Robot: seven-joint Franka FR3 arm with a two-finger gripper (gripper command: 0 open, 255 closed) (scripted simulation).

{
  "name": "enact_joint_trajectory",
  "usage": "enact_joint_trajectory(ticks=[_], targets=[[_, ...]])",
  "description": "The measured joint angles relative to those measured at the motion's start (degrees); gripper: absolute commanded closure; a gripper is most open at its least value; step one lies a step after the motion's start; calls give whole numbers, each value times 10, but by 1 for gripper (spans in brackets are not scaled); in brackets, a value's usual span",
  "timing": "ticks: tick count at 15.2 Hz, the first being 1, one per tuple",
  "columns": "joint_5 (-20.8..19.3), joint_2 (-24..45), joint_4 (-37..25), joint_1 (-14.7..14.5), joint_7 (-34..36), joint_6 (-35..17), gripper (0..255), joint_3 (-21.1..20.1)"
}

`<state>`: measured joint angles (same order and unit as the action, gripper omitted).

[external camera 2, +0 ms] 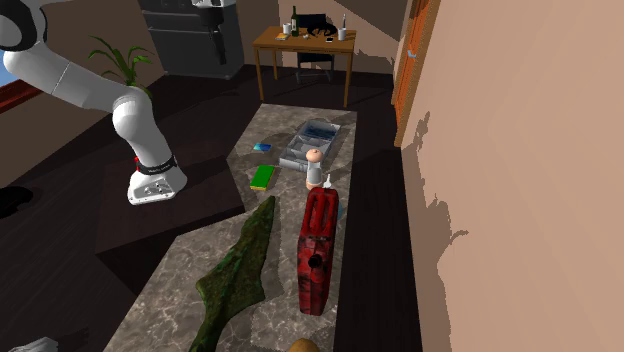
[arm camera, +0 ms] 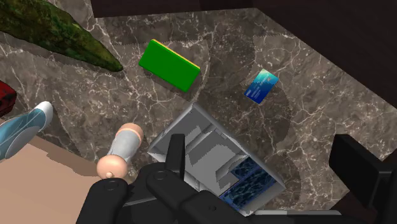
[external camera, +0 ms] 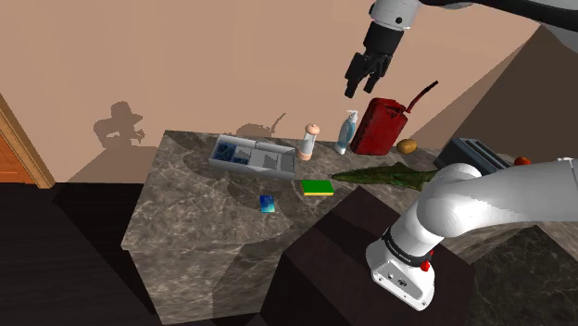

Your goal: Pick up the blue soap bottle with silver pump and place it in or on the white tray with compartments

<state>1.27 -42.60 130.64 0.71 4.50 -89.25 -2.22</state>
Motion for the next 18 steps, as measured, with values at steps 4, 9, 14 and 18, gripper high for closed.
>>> enact_joint_trajectory(ticks=[4,9,14,18], targets=[[-16,4,23,10,-15,-34,0,15],[-51,2,88,33,-45,-119,0,49],[-87,28,133,60,-77,-215,0,91],[-111,68,159,79,-95,-301,0,121]])
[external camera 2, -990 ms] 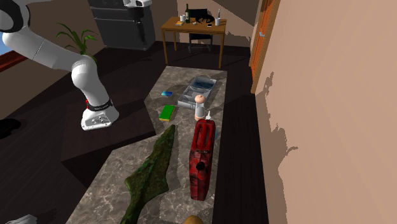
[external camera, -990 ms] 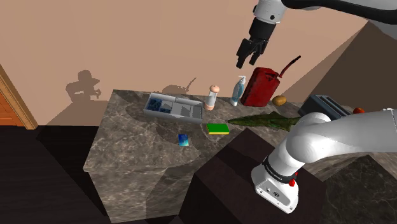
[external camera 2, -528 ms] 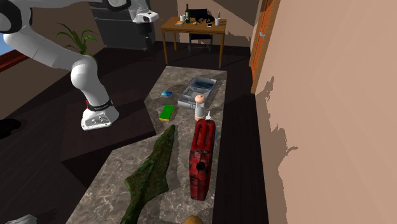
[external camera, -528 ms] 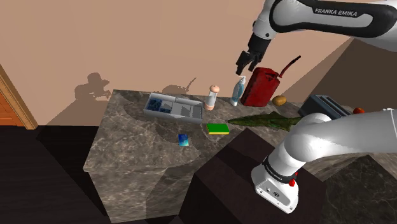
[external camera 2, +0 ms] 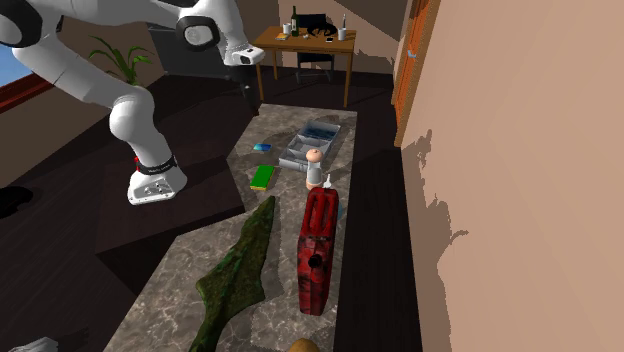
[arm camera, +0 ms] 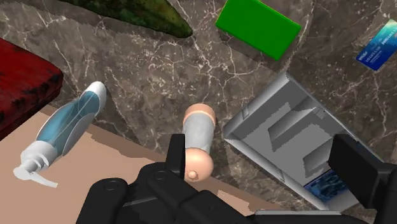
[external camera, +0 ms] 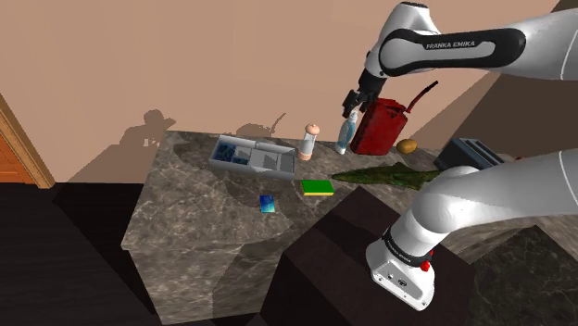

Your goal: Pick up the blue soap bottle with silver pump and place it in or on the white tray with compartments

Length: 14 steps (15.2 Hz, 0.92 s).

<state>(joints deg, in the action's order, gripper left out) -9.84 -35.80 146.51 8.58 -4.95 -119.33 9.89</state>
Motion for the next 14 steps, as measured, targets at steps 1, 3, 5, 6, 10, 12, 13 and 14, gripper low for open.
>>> enact_joint_trajectory(ticks=[1,3,5,6,10,12,13,14], targets=[[-7,13,6,6,-8,-25,0,11],[-18,35,10,16,-21,-62,0,30],[-25,66,6,24,-35,-100,0,49],[-28,80,4,27,-41,-119,0,57],[-31,149,-5,38,-72,-202,0,98],[-27,181,-11,38,-83,-239,0,112],[-21,201,-16,38,-92,-259,0,122],[-12,223,-26,37,-104,-276,0,132]])
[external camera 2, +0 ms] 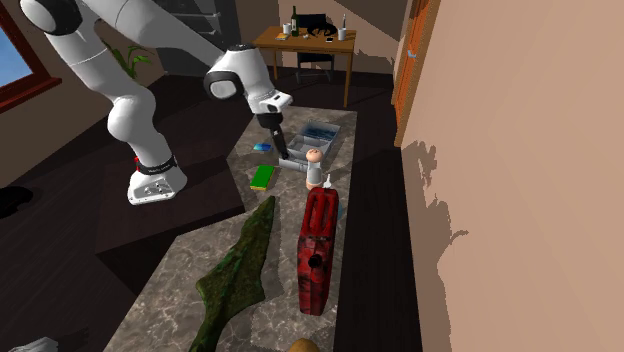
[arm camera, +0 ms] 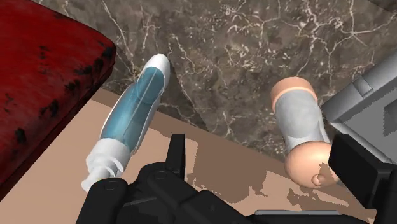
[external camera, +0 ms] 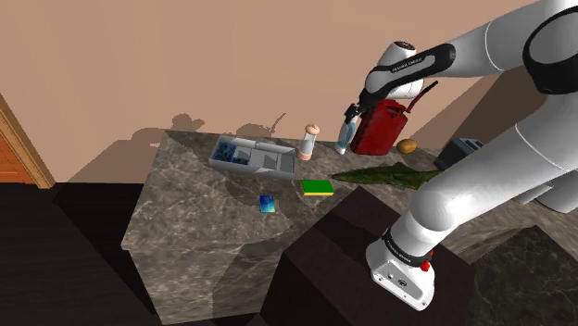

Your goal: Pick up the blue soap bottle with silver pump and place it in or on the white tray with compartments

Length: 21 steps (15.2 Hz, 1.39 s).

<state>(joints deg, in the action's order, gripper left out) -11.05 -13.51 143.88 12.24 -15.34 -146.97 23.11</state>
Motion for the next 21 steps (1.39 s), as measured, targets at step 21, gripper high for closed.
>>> enact_joint_trajectory(ticks=[21], targets=[[371,335,-186,99,-336,-182,0,-28]])
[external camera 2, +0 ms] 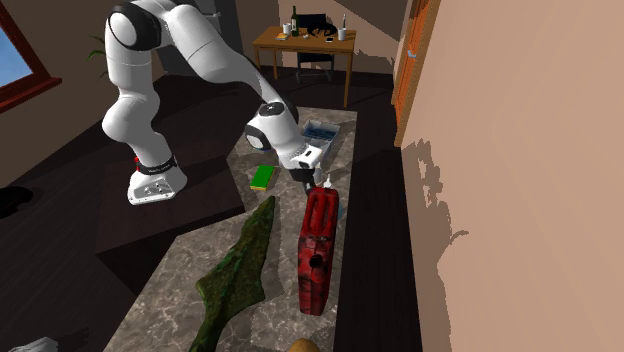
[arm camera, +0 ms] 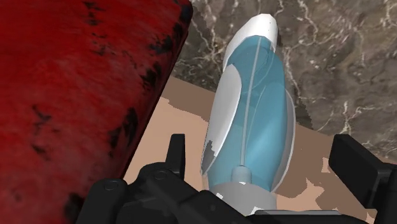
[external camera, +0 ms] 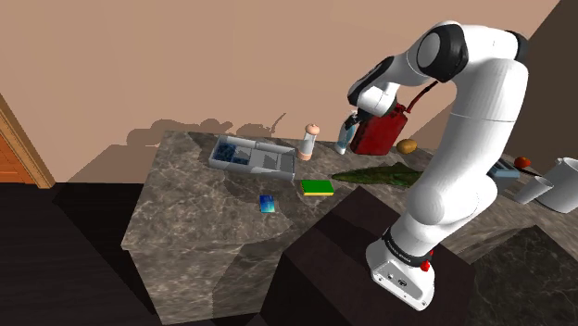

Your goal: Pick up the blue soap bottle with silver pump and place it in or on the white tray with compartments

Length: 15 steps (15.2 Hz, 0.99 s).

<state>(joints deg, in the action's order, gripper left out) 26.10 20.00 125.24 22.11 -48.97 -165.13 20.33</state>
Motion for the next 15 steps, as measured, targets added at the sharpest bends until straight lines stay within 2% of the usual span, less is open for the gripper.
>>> enact_joint_trajectory(ticks=[5,6,15], targets=[[2,2,-1,1,-1,-1,0,-2],[2,2,-1,1,-1,-1,255,-2],[2,2,-2,2,-1,0,255,-1]])
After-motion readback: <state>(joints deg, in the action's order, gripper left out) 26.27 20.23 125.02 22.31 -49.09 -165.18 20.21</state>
